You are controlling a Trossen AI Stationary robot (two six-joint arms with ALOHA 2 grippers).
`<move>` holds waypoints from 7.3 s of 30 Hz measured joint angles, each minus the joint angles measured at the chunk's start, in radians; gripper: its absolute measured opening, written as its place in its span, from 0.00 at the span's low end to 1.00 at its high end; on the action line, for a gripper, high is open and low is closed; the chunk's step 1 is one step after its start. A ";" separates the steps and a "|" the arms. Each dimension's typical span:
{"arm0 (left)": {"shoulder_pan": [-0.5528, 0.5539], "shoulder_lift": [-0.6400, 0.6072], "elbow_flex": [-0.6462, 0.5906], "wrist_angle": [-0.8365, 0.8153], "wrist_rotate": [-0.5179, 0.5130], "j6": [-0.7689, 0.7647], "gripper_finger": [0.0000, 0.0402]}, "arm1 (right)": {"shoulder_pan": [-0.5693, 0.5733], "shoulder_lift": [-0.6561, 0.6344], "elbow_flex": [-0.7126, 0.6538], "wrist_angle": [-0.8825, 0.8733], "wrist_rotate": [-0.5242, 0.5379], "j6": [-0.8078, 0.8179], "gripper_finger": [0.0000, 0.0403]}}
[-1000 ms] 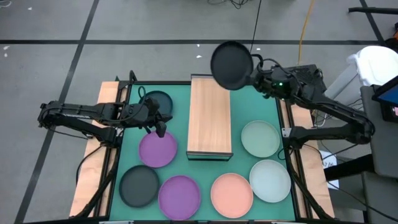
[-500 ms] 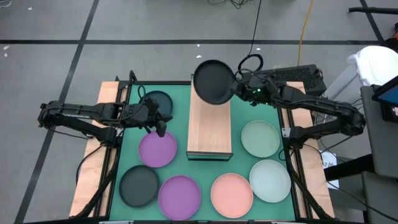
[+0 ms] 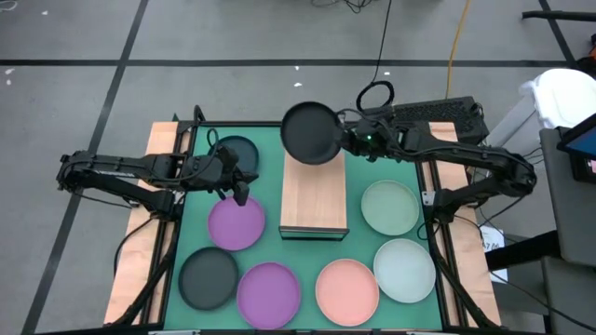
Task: Place and stack plates onto a shelf
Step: Put the top right black plate on the shelf, then put the top purple plate on the shelf
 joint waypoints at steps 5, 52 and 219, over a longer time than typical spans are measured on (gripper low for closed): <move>0.000 0.000 0.000 0.000 0.000 0.003 0.00 | 0.000 0.038 0.000 -0.003 -0.022 -0.015 0.01; -0.001 0.000 0.000 -0.001 -0.005 0.029 0.00 | -0.056 0.093 -0.001 -0.108 -0.065 0.011 0.02; 0.158 0.000 -0.525 -0.373 0.414 -0.614 0.48 | -0.046 -0.096 -0.001 -0.134 0.031 -0.359 0.45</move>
